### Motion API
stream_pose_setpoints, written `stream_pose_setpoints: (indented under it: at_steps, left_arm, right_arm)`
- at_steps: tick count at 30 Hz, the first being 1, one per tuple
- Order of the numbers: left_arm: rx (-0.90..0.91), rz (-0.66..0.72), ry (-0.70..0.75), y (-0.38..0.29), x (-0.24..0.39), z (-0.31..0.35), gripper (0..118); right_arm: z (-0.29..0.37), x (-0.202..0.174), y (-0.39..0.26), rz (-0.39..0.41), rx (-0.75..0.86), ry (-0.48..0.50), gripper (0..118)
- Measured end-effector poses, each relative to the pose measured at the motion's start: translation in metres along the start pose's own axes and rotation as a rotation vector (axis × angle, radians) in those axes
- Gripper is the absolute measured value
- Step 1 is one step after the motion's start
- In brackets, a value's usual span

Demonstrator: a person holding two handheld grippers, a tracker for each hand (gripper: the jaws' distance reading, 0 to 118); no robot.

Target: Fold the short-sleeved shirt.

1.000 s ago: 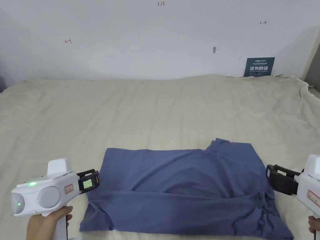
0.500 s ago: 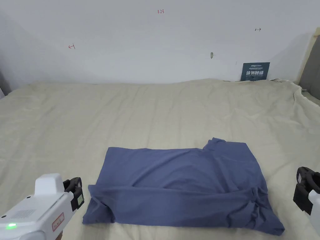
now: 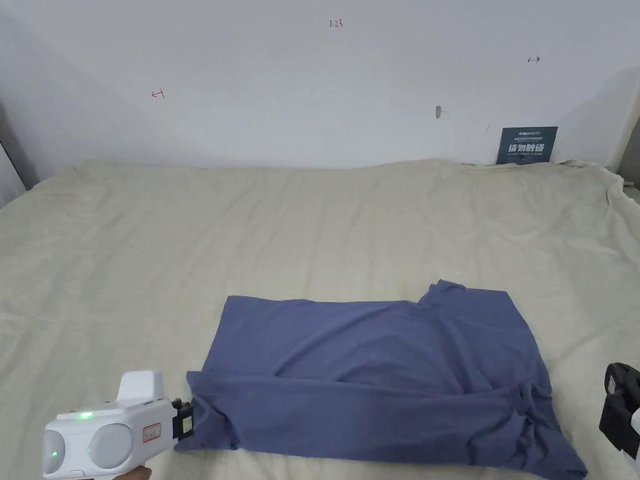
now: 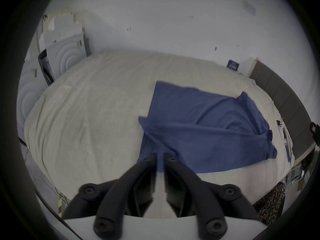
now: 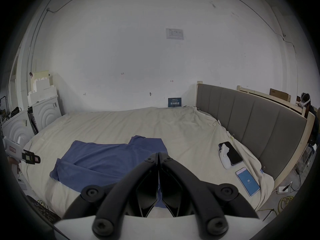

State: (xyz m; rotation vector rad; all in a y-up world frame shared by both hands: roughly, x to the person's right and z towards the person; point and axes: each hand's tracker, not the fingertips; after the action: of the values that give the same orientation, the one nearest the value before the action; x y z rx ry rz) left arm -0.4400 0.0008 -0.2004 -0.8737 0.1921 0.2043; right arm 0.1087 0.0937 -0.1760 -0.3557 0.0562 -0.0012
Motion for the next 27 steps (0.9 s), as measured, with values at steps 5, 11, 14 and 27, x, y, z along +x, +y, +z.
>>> stream_pose_setpoints:
  at_steps: [5,11,14,27]
  left_arm:
    - [-0.144,0.029,0.088,-0.004,-0.006,-0.049,94]
    - [-0.187,0.011,0.105,-0.004,-0.006,-0.082,90]
    - [-0.211,0.028,0.075,-0.003,-0.01,-0.096,66]
    - [-0.132,-0.061,-0.021,0.005,-0.004,-0.063,6]
  right_arm:
    - [-0.008,0.003,-0.004,-0.003,-0.025,-0.001,0]
    - [-0.02,0.0,-0.011,0.011,-0.055,-0.012,0]
    - [-0.026,0.002,-0.013,0.012,-0.071,-0.016,0]
    - [-0.097,0.017,-0.066,-0.059,-0.414,0.007,51]
